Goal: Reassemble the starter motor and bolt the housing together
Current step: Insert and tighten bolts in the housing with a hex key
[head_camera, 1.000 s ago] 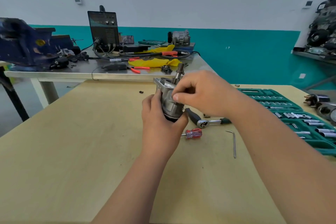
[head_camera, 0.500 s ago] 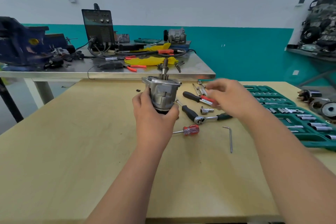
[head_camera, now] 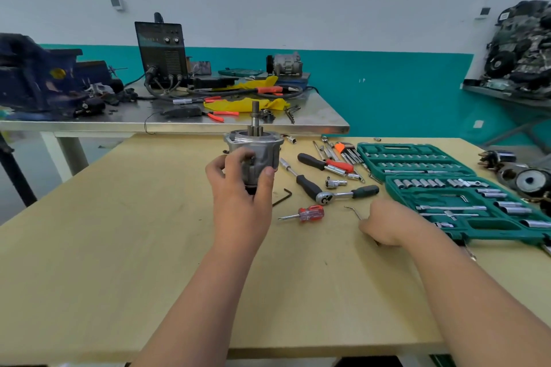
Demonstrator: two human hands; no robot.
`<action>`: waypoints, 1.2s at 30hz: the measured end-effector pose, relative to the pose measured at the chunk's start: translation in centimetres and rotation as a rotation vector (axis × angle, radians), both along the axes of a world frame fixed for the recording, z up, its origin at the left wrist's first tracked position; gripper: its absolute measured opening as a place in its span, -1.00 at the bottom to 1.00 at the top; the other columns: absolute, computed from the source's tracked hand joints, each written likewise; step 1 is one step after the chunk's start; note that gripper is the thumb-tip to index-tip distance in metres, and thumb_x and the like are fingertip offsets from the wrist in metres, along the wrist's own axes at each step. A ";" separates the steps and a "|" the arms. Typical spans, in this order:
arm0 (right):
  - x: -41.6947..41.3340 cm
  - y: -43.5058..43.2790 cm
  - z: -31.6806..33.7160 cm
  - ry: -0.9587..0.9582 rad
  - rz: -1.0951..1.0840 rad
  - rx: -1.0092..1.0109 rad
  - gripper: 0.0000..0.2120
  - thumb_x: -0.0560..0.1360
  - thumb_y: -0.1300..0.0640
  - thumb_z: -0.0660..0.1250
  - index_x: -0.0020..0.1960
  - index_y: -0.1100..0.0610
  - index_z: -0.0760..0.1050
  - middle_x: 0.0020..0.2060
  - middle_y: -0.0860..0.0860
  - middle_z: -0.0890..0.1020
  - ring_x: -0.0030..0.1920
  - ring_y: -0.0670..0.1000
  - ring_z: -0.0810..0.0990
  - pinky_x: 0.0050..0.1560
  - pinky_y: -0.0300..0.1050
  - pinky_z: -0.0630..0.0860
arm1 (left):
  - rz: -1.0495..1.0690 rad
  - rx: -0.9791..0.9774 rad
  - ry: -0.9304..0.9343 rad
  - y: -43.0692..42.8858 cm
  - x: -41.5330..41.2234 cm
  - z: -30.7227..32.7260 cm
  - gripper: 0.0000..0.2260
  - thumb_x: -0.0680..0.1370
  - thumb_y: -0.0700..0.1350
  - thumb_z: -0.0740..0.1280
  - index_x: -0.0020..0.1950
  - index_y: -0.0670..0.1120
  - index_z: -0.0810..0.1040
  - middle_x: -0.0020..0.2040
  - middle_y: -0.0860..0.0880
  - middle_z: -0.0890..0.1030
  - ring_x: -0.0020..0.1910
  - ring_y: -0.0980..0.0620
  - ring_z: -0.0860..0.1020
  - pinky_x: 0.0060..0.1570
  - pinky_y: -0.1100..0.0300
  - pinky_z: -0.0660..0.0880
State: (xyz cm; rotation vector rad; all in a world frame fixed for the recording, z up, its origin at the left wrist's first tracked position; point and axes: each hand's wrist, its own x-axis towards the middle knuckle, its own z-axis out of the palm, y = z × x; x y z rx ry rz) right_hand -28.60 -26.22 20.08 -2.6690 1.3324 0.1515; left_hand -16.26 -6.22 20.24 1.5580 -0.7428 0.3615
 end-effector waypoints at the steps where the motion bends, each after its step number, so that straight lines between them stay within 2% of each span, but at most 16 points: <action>1: -0.3 -0.1 0.0 -0.065 -0.004 0.043 -0.73 0.53 0.02 0.25 -0.29 0.13 0.46 -0.36 0.02 0.57 -0.35 -0.03 0.53 -0.43 -0.19 0.37 | 0.011 -0.010 -0.007 0.0 0.0 0.0 -0.67 0.55 -0.05 0.36 0.09 0.34 0.30 0.17 0.07 0.23 -0.02 0.45 0.41 -0.09 0.36 0.48; 3: -0.7 -0.2 0.1 -0.367 -0.013 0.300 -0.76 0.51 0.11 0.26 -0.28 0.19 0.52 -0.46 0.01 0.56 -0.47 -0.05 0.47 -0.45 -0.22 0.36 | 0.019 -0.032 0.006 0.0 -0.1 0.1 -0.72 0.56 -0.07 0.34 0.04 0.30 0.33 0.17 0.06 0.24 -0.05 0.51 0.39 -0.13 0.54 0.38; 6: -0.7 1.1 0.9 -0.969 -0.018 0.953 -0.89 0.55 0.28 0.25 -0.05 0.22 0.56 -0.43 0.05 0.56 -0.52 -0.10 0.40 -0.52 -0.25 0.34 | 0.026 -0.070 0.013 -0.4 -0.4 0.4 -0.81 0.59 -0.02 0.29 -0.03 0.30 0.37 0.15 0.00 0.27 -0.06 0.54 0.37 -0.13 0.65 0.28; 7: -0.4 1.8 1.6 -1.088 0.008 1.093 -0.88 0.55 0.30 0.24 0.02 0.22 0.55 -0.42 0.04 0.56 -0.51 -0.11 0.42 -0.52 -0.27 0.37 | 0.030 -0.067 0.010 -0.5 -0.5 0.6 -0.84 0.59 0.00 0.27 -0.04 0.30 0.38 0.14 0.00 0.28 -0.05 0.54 0.36 -0.13 0.65 0.28; 9: 0.4 3.7 3.5 -1.210 0.118 1.201 -0.85 0.56 0.32 0.23 0.07 0.21 0.54 -0.41 0.03 0.57 -0.48 -0.11 0.47 -0.51 -0.27 0.42 | 0.034 -0.049 0.016 -0.7 -0.5 0.7 -0.89 0.59 0.04 0.24 -0.03 0.29 0.38 0.13 0.03 0.27 -0.01 0.50 0.36 -0.13 0.60 0.31; 11: 1.3 5.6 5.7 -1.251 0.285 1.129 -0.84 0.56 0.31 0.22 0.04 0.19 0.56 -0.38 0.05 0.59 -0.43 -0.06 0.54 -0.45 -0.23 0.48 | 0.039 -0.041 0.030 -0.8 -0.5 0.8 -0.88 0.59 0.04 0.23 -0.03 0.31 0.38 0.13 0.06 0.27 0.02 0.42 0.38 -0.11 0.54 0.33; 14: 3.1 8.2 8.5 -1.263 0.505 0.785 -0.85 0.55 0.26 0.27 -0.05 0.08 0.58 -0.31 0.01 0.68 -0.30 -0.02 0.66 -0.31 -0.18 0.58 | 0.040 -0.058 0.036 -1.0 -0.8 0.9 -0.79 0.60 -0.01 0.24 -0.09 0.34 0.38 0.13 0.05 0.27 0.02 0.41 0.38 -0.09 0.58 0.31; 18: 5.5 10.0 9.8 -1.218 0.618 0.534 -0.82 0.56 0.22 0.26 -0.10 -0.04 0.53 -0.27 -0.09 0.70 -0.25 -0.05 0.69 -0.28 -0.22 0.59 | 0.025 -0.096 0.039 -0.9 -1.4 0.9 -0.70 0.62 -0.10 0.24 -0.08 0.37 0.40 0.14 0.01 0.27 0.06 0.41 0.36 -0.06 0.65 0.24; 22: 6.2 9.9 9.5 -1.200 0.633 0.524 -0.81 0.56 0.21 0.26 -0.10 -0.05 0.53 -0.27 -0.09 0.70 -0.25 -0.07 0.69 -0.29 -0.23 0.57 | -0.016 -0.117 0.015 -0.6 -1.4 0.6 -0.66 0.57 -0.15 0.34 -0.01 0.34 0.41 0.11 0.05 0.26 -0.03 0.49 0.40 -0.07 0.65 0.26; 24: 6.2 9.8 9.5 -1.212 0.636 0.515 -0.82 0.56 0.21 0.27 -0.11 -0.05 0.54 -0.27 -0.10 0.70 -0.25 -0.07 0.69 -0.29 -0.25 0.57 | -0.040 -0.083 0.022 -0.5 -1.3 0.5 -0.64 0.54 -0.11 0.38 0.00 0.40 0.39 0.12 0.09 0.24 0.01 0.43 0.41 -0.05 0.61 0.30; 26: 6.3 9.8 9.4 -1.212 0.637 0.502 -0.84 0.55 0.20 0.28 -0.11 -0.04 0.54 -0.26 -0.10 0.70 -0.23 -0.07 0.69 -0.30 -0.24 0.58 | -0.051 -0.064 0.038 -0.5 -1.1 0.5 -0.64 0.53 -0.08 0.40 -0.02 0.43 0.39 0.13 0.10 0.24 0.04 0.40 0.40 -0.06 0.60 0.32; 30: 6.6 9.8 9.3 -1.228 0.611 0.510 -0.84 0.55 0.22 0.29 -0.12 -0.01 0.54 -0.27 -0.08 0.70 -0.24 -0.05 0.69 -0.30 -0.21 0.59 | -0.047 -0.081 0.043 -0.6 -0.8 0.8 -0.64 0.52 -0.08 0.41 -0.03 0.41 0.40 0.16 0.05 0.27 0.04 0.48 0.37 -0.09 0.65 0.28; 33: 6.9 9.8 9.3 -1.280 0.583 0.533 -0.87 0.54 0.21 0.30 -0.13 0.03 0.54 -0.28 -0.07 0.69 -0.25 -0.06 0.69 -0.32 -0.20 0.59 | -0.045 -0.101 0.042 -0.6 -0.7 0.8 -0.64 0.51 -0.09 0.42 -0.02 0.39 0.40 0.16 0.03 0.28 0.00 0.47 0.39 -0.11 0.64 0.28; 36: 6.9 9.7 9.3 -1.250 0.614 0.483 -0.85 0.54 0.20 0.31 -0.14 -0.01 0.54 -0.28 -0.09 0.69 -0.26 -0.08 0.68 -0.31 -0.20 0.60 | -0.045 -0.105 0.040 -0.6 -0.8 0.7 -0.62 0.51 -0.10 0.42 -0.02 0.41 0.41 0.16 0.03 0.29 -0.03 0.44 0.43 -0.13 0.63 0.30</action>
